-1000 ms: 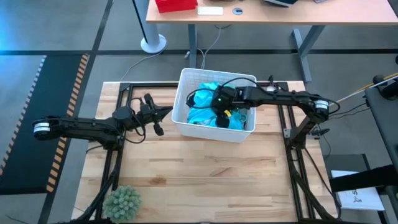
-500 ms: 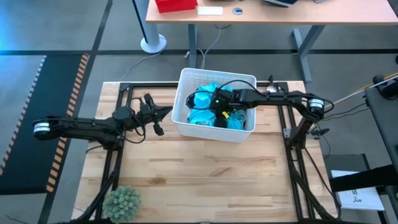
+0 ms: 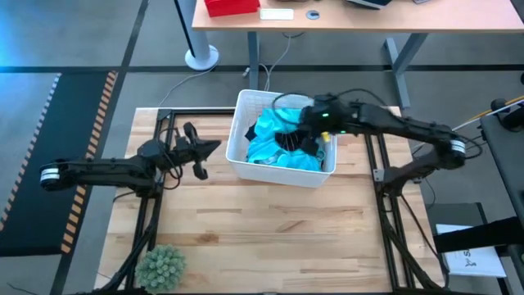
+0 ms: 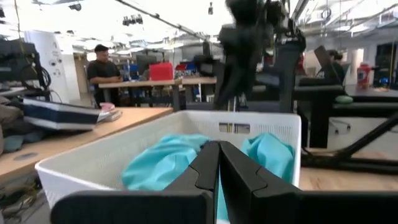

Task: Sort clothes
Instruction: Return to Home Position

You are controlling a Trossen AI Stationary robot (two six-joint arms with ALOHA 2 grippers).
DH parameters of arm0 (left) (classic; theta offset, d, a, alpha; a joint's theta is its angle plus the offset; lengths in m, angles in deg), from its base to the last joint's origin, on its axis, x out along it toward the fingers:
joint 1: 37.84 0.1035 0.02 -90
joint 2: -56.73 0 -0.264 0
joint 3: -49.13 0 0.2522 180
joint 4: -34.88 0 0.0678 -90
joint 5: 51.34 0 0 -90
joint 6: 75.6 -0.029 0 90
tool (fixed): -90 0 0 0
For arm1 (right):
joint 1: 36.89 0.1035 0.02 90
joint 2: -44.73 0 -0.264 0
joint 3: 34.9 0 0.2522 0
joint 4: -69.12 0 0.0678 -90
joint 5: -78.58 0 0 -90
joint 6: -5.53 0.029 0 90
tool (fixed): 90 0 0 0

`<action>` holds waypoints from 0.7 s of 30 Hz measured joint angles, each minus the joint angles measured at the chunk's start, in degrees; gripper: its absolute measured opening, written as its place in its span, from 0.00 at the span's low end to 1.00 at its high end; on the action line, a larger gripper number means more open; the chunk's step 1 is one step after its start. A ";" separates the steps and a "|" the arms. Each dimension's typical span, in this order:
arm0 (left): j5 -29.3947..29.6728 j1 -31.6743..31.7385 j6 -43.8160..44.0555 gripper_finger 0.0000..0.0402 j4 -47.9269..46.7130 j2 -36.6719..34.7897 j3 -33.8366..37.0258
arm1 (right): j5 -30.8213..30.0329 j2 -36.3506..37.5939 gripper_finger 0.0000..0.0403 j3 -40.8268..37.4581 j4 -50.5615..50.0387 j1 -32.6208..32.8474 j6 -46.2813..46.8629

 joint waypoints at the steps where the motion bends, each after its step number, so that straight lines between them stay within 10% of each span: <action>1: -0.03 0.00 0.05 0.00 -1.92 -1.21 0.00 | 0.00 1.79 0.00 -0.34 0.11 0.11 -0.03; 21: -2.22 0.00 -2.47 0.00 -35.00 -33.21 0.00 | 0.61 50.88 0.00 -48.67 32.15 1.37 -0.09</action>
